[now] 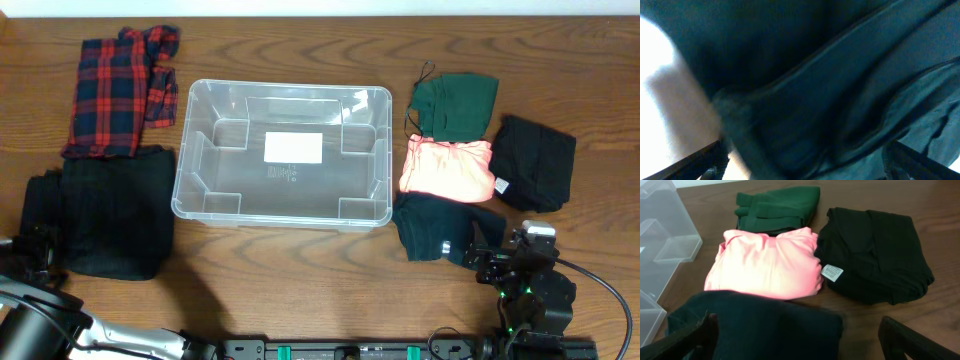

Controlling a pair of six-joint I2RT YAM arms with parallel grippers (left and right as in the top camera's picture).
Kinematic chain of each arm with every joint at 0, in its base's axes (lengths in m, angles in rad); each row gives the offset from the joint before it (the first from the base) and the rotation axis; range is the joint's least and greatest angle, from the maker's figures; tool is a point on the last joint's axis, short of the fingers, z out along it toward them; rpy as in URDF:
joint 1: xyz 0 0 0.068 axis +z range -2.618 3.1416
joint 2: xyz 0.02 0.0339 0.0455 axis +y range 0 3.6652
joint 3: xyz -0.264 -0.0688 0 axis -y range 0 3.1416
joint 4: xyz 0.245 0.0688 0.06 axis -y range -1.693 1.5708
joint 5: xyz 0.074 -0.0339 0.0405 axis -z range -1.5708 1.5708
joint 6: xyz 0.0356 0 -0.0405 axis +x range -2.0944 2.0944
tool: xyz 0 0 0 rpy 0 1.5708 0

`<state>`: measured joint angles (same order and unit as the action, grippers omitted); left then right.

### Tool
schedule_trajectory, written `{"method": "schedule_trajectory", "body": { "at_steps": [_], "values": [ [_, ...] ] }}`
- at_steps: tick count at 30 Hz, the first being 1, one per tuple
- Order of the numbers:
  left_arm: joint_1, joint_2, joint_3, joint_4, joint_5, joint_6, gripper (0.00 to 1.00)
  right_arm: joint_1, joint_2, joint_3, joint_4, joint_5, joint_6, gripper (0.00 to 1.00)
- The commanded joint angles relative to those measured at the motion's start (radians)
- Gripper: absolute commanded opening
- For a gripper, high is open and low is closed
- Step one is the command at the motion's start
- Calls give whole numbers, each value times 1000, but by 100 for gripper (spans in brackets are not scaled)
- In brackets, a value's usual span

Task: Pack container
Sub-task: 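Reach the left gripper to the folded black garment and grasp it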

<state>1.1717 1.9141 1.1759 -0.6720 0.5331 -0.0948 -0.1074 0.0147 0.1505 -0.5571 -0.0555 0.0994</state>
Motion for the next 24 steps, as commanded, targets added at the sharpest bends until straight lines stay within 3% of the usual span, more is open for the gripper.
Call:
{"method": "schedule_trajectory", "body": {
  "at_steps": [1,8,10,14,19,24],
  "values": [
    [-40,55,2,34,43,58,94,-4,-6,-2,0,-4,12,99],
    [-90,61,2,103,43,58,53,-4,-6,-2,0,-4,12,99],
    [-91,61,2,101,45,57,32,-4,-6,-2,0,-4,12,99],
    [-85,55,2,87,129,57,9,-4,-6,-2,0,-4,12,99],
    [-60,-15,3,45,183,-78,6,-4,-6,-2,0,-4,12,99],
    [-39,-201,3,18,344,-141,6,-4,-6,-2,0,-4,12,99]
  ]
}}
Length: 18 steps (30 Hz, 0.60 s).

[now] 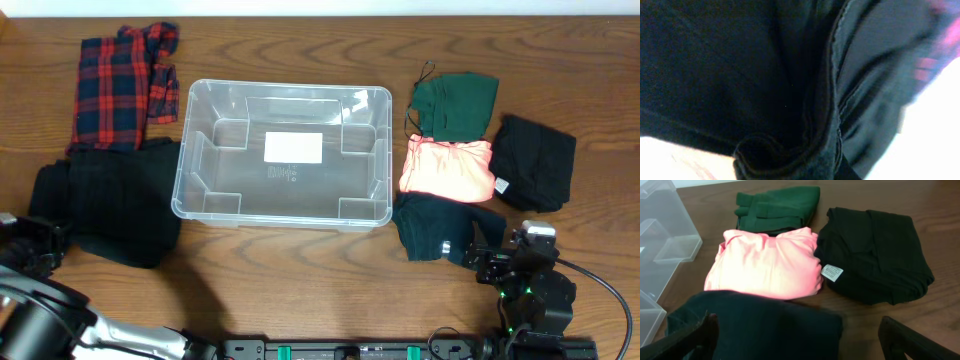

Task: Pack container
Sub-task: 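Reach the left gripper to the folded black garment and grasp it, then lift the black garment with the left gripper and carry it over the bin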

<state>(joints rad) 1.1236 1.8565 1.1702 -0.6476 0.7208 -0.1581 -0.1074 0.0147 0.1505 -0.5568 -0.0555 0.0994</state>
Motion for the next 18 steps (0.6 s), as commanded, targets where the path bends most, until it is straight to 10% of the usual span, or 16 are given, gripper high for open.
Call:
{"method": "schedule_trajectory", "body": {
  "at_steps": [1,12,18],
  "values": [
    [10,-202,8,-6,193,-99,6,-4,-6,-2,-1,-4,12,99],
    [-100,-834,13,103,227,-455,6,-4,-6,-2,0,-4,12,99],
    [-291,-848,18,199,293,-613,6,-4,-6,-2,-1,-4,12,99]
  ]
}}
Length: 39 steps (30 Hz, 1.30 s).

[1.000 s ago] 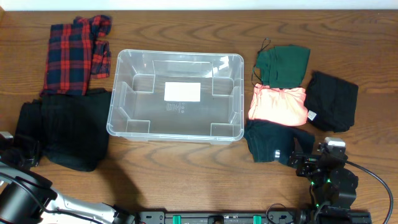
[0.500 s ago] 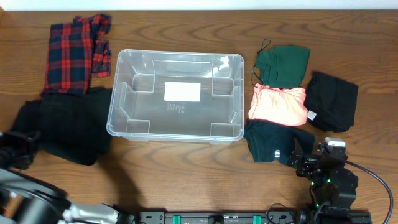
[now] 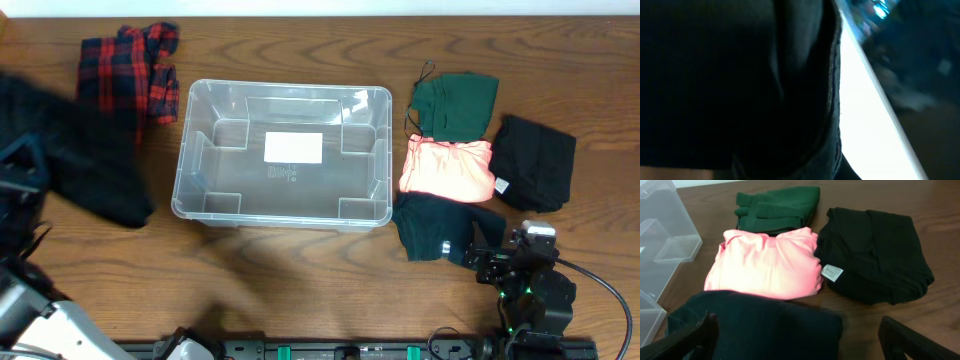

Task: Pack container
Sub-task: 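Lift the black garment with the left gripper and carry it over the bin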

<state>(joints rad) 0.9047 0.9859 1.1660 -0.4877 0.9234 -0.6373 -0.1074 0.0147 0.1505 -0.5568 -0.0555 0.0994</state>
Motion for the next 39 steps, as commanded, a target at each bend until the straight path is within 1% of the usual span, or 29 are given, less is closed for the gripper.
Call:
{"method": "schedule_trajectory", "body": {
  "at_steps": [1,5,8,14,20,24,26,28,30,34,39],
  "values": [
    [-105,22,23,66,100,-144,6,-4,-6,-2,0,-4,12,99],
    [-260,12,23,210,119,-151,6,-4,-6,-2,-1,-4,12,99],
    [-393,11,22,270,62,-150,6,-4,-6,-2,-1,-4,12,99],
    [-693,25,16,269,-214,-142,6,-4,-6,-2,-1,-4,12,99],
    [-1024,70,0,257,-558,-152,6,-4,-6,-2,-1,-4,12,99],
    [-1192,111,-31,260,-766,-177,6,-4,-6,-2,-1,-4,12,99],
    [-1253,145,-48,266,-851,-188,6,-4,-6,-2,0,-4,12,99],
    [-1294,185,-60,287,-890,-211,6,-4,-6,-2,0,-4,12,99],
    [-1323,235,-66,330,-892,-236,6,-4,-6,-2,-1,-4,12,99],
    [-1360,336,-66,384,-893,-338,6,-4,-6,-2,-1,-4,12,99],
    [-1407,432,-66,452,-898,-377,6,-4,-6,-2,0,-4,12,99]
  ]
}}
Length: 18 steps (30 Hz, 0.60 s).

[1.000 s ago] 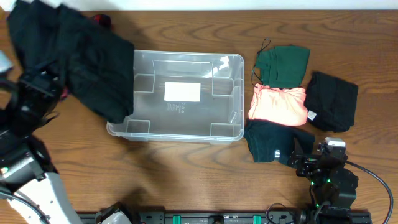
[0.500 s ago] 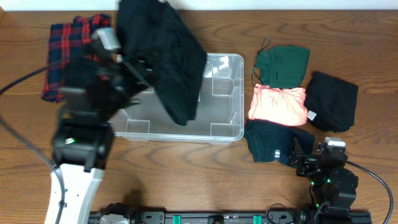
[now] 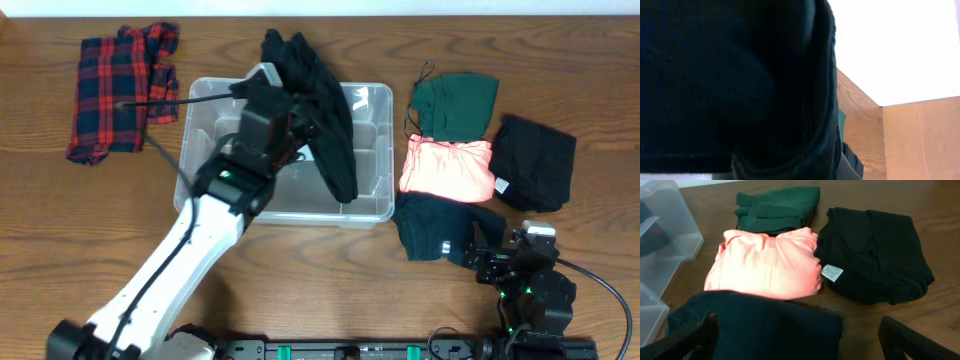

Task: Pack container
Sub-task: 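Lift the black garment with the left gripper and carry it over the bin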

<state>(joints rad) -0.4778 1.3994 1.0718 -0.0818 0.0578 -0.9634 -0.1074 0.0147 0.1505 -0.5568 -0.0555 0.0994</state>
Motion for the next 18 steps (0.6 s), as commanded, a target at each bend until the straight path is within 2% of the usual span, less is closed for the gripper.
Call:
{"method": "schedule_trajectory", "body": {
  "at_steps": [1,10,18],
  "values": [
    [-35,26,28,66,-32,-52,6,-4,-6,-2,0,-4,12,99],
    [-84,-23,28,143,-42,-33,6,-4,-6,-2,-1,-4,12,99],
    [-84,16,27,23,-65,-33,6,-4,-6,-2,-1,-4,12,99]
  ]
}}
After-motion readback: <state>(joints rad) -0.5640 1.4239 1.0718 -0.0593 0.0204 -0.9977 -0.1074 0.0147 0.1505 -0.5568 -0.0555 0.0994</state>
